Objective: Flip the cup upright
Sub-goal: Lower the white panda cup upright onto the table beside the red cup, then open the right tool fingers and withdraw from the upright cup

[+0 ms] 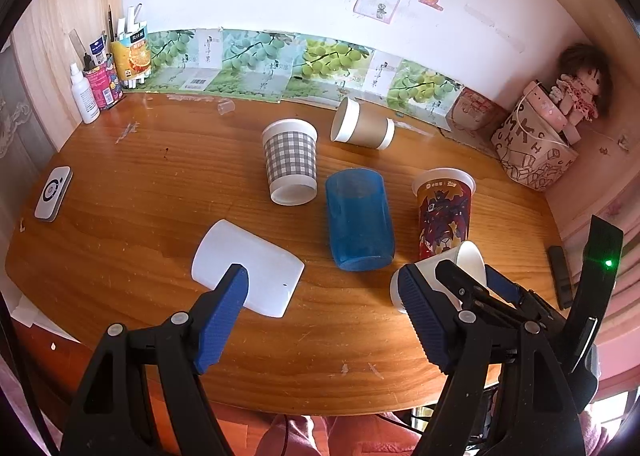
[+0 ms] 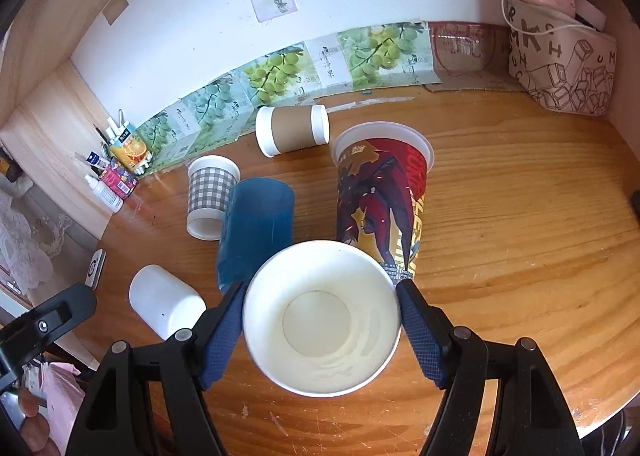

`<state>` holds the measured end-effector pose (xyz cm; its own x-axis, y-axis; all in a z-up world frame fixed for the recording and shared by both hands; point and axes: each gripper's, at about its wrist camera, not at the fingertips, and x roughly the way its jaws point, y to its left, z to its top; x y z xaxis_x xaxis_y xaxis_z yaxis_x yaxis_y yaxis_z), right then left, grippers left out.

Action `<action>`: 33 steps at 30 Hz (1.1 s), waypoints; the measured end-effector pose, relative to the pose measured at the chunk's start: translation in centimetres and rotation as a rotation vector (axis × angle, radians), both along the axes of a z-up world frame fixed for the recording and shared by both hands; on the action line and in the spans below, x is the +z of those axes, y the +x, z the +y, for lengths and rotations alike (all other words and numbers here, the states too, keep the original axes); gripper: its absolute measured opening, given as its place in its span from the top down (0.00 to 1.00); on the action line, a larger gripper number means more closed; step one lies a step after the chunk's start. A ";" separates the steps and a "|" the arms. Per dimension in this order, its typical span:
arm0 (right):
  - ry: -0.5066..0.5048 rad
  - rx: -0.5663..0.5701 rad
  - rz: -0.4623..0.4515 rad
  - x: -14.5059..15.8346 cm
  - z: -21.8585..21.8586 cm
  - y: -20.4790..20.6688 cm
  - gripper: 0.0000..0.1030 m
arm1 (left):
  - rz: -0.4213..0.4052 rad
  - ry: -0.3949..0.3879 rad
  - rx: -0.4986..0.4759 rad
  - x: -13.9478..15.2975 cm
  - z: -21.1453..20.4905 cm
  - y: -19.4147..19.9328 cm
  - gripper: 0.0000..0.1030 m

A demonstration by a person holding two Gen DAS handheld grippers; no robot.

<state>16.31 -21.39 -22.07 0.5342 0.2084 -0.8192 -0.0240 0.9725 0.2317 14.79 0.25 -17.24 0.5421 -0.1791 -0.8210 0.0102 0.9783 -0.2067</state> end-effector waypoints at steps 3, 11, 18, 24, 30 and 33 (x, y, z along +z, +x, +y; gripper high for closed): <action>-0.046 0.035 -0.014 -0.3 1.0 -0.3 0.27 | 0.008 0.005 -0.005 -0.1 0.1 0.0 0.22; -0.078 0.098 -0.036 -0.3 2.8 -0.8 0.27 | 0.008 0.012 -0.009 -0.2 0.4 -0.3 0.22; -0.075 0.090 -0.062 0.4 3.2 -1.3 0.20 | -0.003 0.005 -0.017 0.2 0.9 -0.5 0.22; -0.088 0.060 -0.082 1.3 3.3 -2.0 0.20 | -0.011 0.005 -0.042 0.6 0.9 -1.0 0.22; -0.109 0.010 -0.100 2.7 2.6 -3.9 0.19 | -0.031 -0.008 -0.088 1.2 0.6 -1.6 0.22; -0.117 -0.019 -0.102 3.7 1.9 -5.1 0.19 | -0.039 -0.008 -0.115 1.8 0.0 -1.9 0.22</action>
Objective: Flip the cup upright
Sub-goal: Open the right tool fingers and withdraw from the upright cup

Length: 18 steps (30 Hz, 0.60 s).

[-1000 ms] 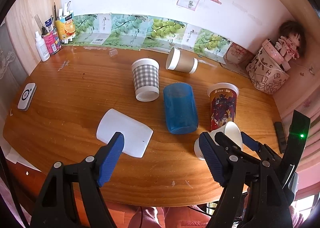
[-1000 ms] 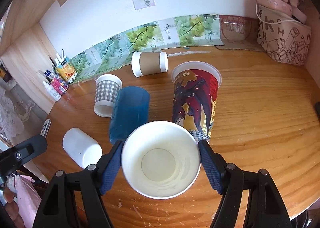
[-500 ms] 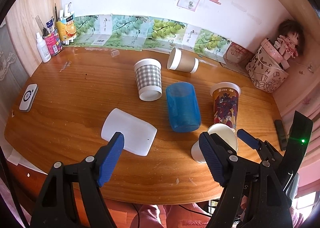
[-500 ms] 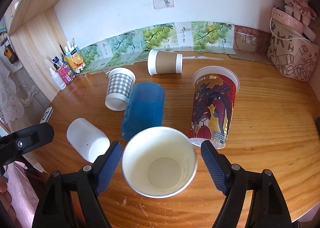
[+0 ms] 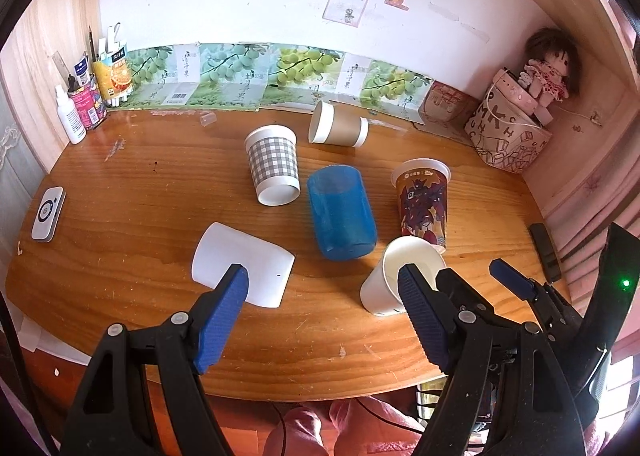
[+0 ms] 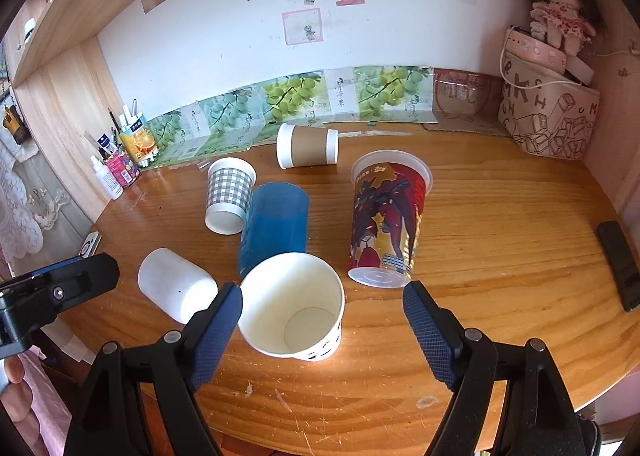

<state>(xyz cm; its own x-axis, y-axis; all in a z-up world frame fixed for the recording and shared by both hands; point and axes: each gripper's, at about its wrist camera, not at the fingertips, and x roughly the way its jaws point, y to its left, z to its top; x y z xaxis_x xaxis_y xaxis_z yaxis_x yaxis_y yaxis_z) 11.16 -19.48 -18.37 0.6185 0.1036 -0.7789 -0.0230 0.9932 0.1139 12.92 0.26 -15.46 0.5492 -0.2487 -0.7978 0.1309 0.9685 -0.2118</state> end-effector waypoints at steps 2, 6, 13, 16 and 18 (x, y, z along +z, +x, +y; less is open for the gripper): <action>0.005 -0.020 -0.003 0.8 -0.7 -1.0 0.19 | -0.012 0.007 -0.022 0.6 -0.4 -0.3 0.22; -0.014 -0.054 -0.037 3.0 -1.9 -2.9 0.19 | -0.040 0.042 -0.032 2.0 -1.0 -1.4 0.22; -0.021 -0.062 -0.085 6.9 -3.7 -5.5 0.17 | -0.055 0.063 -0.015 4.2 -1.7 -3.7 0.22; 0.052 -0.094 -0.082 8.7 -5.0 -7.0 0.17 | -0.074 0.072 -0.003 5.7 -2.4 -4.9 0.20; 0.082 -0.107 -0.099 10.1 -5.6 -8.2 0.17 | -0.088 0.034 0.004 6.8 -2.6 -5.6 0.13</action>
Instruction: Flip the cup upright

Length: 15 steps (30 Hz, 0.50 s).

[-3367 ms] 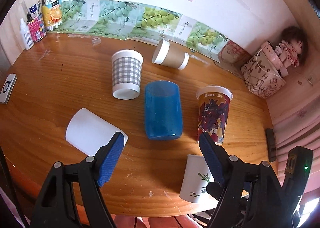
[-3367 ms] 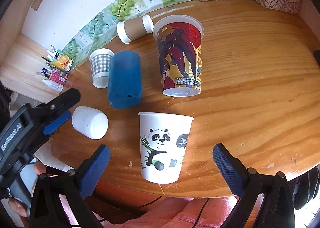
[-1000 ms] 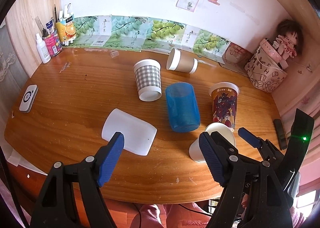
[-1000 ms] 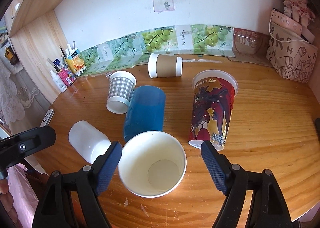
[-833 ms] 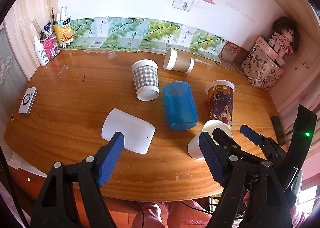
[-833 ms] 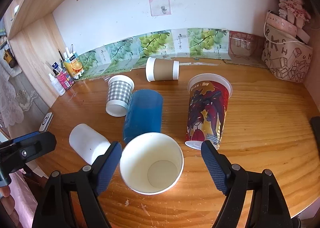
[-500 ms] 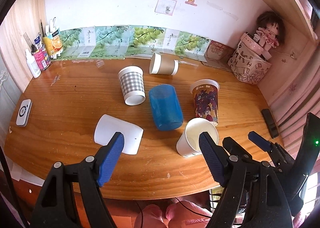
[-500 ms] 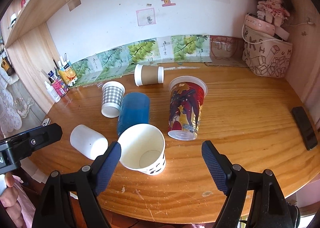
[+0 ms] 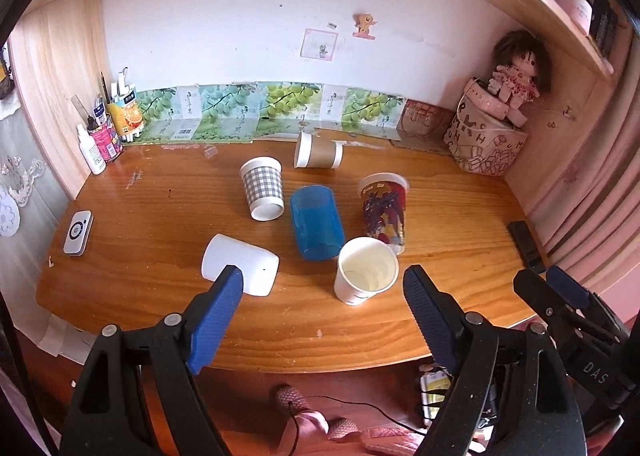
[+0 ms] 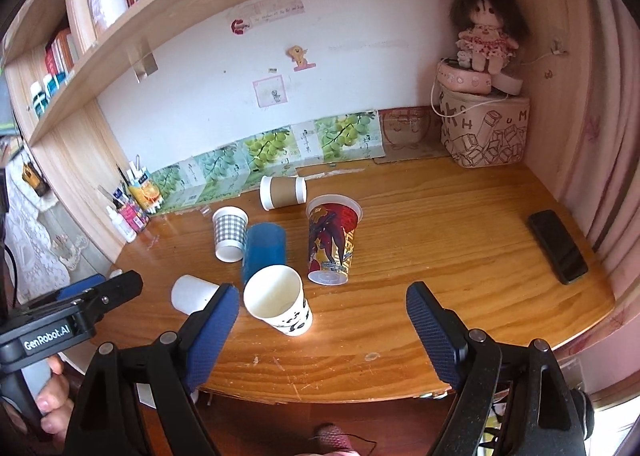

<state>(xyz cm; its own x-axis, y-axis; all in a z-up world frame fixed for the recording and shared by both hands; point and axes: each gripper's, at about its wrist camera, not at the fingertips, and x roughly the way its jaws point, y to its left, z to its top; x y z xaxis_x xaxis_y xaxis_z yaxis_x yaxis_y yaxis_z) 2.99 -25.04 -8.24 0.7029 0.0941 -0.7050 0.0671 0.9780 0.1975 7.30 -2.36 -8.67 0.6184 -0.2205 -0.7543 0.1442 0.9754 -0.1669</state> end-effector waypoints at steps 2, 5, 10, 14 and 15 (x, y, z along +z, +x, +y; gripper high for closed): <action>0.001 0.003 -0.018 1.4 -0.3 -1.0 0.17 | -0.026 -0.023 0.005 1.0 -0.3 -0.7 0.11; 0.014 0.021 -0.046 3.4 -0.7 -2.2 0.16 | -0.064 -0.003 0.018 2.5 -1.2 -1.5 0.07; 0.014 0.022 -0.114 5.9 -1.3 -3.9 0.00 | -0.122 -0.020 0.046 4.3 -1.9 -2.7 0.02; -0.019 0.024 -0.146 6.9 -1.2 -4.5 0.00 | -0.177 -0.025 0.117 5.5 -1.5 -3.6 0.02; -0.032 0.027 -0.159 7.2 -1.0 -4.7 0.00 | -0.194 -0.020 0.136 5.7 -1.3 -3.9 0.00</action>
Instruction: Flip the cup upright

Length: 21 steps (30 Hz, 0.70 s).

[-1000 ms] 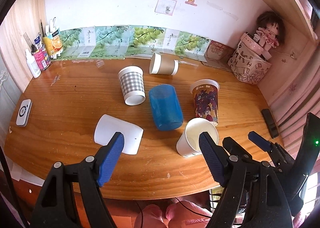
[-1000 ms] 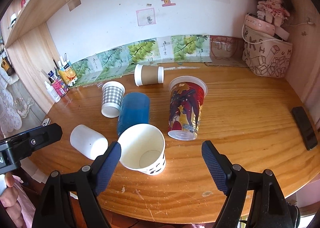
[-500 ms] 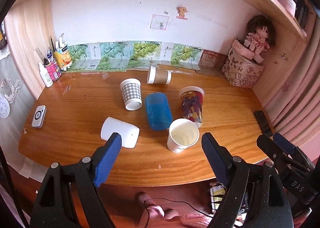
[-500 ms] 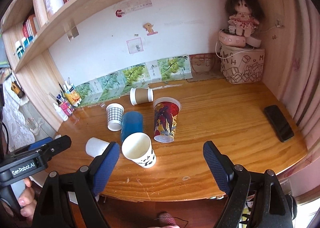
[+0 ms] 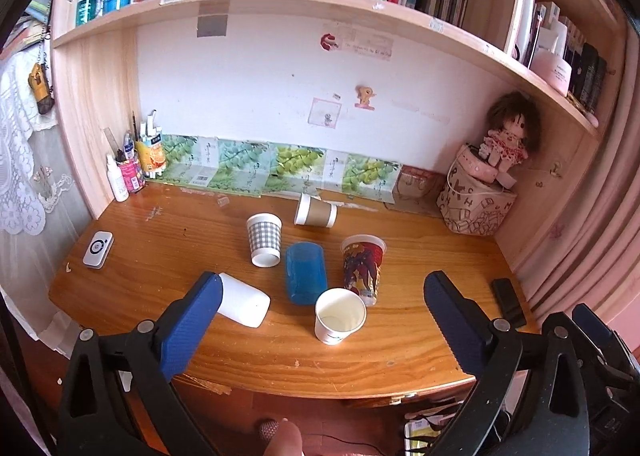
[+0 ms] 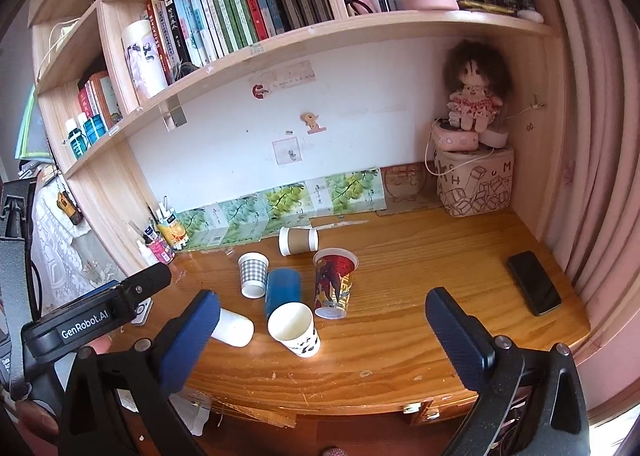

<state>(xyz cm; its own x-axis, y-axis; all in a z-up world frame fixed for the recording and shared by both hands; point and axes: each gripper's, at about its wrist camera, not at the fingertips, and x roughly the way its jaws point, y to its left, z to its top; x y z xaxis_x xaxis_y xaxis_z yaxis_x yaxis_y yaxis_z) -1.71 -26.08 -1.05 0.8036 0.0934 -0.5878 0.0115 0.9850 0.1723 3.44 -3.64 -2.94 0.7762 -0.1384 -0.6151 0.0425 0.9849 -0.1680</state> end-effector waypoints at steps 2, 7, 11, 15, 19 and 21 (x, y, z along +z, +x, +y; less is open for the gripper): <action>-0.039 0.014 -0.030 0.5 0.7 -0.5 0.00 | -0.031 0.005 0.037 0.6 0.3 -0.6 0.00; -0.050 0.004 -0.072 1.0 1.1 -1.2 0.00 | -0.096 0.005 0.084 1.3 1.2 -2.1 0.00; -0.040 0.016 -0.095 1.0 1.8 -1.4 0.00 | -0.176 0.038 0.103 2.1 1.9 -3.6 0.00; -0.045 0.048 -0.136 1.2 3.2 -1.9 0.00 | -0.245 0.084 0.121 2.9 2.4 -4.9 0.00; -0.062 0.062 -0.172 1.5 4.4 -2.2 0.00 | -0.272 0.095 0.130 3.1 3.2 -5.4 0.00; -0.064 0.071 -0.172 1.6 4.8 -2.2 0.00 | -0.276 0.094 0.136 3.0 3.5 -5.5 0.00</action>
<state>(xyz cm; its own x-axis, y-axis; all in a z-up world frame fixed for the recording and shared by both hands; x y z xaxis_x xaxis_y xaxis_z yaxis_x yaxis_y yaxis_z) -3.90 -21.32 0.51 0.8853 0.1199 -0.4492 -0.0823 0.9913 0.1024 -2.09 -0.13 0.08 0.9231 0.0256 -0.3837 -0.0593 0.9953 -0.0763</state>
